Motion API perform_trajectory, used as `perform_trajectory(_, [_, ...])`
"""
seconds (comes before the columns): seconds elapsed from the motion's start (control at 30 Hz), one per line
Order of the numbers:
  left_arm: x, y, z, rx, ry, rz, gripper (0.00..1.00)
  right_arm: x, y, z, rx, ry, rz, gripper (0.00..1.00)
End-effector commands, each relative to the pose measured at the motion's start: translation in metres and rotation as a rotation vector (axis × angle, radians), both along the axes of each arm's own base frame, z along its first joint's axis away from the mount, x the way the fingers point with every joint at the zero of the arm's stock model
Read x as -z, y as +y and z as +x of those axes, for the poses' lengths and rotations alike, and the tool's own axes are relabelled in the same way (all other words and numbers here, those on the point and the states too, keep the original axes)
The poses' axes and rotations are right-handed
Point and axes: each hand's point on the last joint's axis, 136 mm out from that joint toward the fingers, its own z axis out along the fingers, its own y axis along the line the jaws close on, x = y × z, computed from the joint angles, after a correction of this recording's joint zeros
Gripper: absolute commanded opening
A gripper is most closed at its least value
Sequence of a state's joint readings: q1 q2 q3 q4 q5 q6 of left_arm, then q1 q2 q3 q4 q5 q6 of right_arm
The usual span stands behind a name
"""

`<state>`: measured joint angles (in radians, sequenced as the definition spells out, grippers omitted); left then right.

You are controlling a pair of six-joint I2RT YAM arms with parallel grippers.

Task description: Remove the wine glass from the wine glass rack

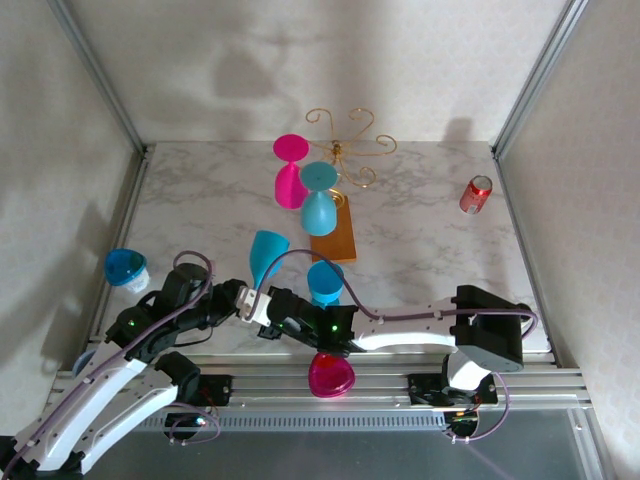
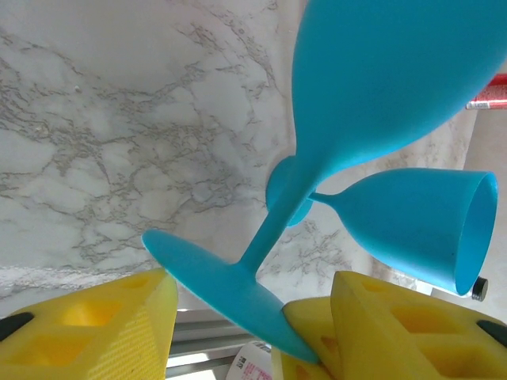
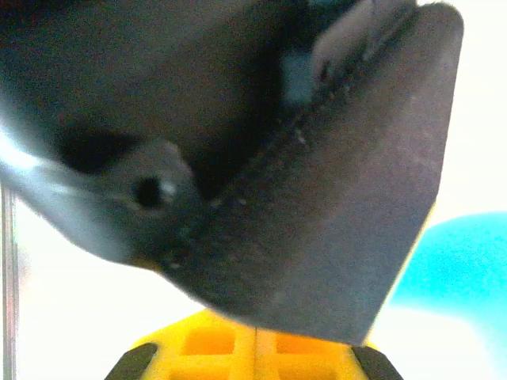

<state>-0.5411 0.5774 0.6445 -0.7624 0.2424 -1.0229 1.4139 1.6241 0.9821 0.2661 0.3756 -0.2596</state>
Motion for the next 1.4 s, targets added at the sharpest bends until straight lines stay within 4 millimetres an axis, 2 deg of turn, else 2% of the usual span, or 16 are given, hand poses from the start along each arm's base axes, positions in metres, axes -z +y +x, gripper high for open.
perform_trajectory(0.0, [0.002, -0.002, 0.003, -0.018, 0.004, -0.031, 0.53, -0.034, 0.002, -0.005, 0.006, -0.072, 0.095, 0.00])
perform_trajectory(0.6, [0.013, -0.002, 0.006, -0.062, 0.022, -0.088, 0.48, -0.044, 0.001, -0.009, 0.003, -0.136, 0.118, 0.00])
perform_trajectory(1.0, [0.012, -0.005, 0.014, -0.061, 0.010, -0.106, 0.41, -0.044, 0.006, -0.012, -0.010, -0.134, 0.124, 0.00])
perform_trajectory(1.37, [0.011, -0.009, 0.016, -0.053, 0.006, -0.135, 0.39, -0.044, 0.012, -0.014, -0.021, -0.130, 0.121, 0.00])
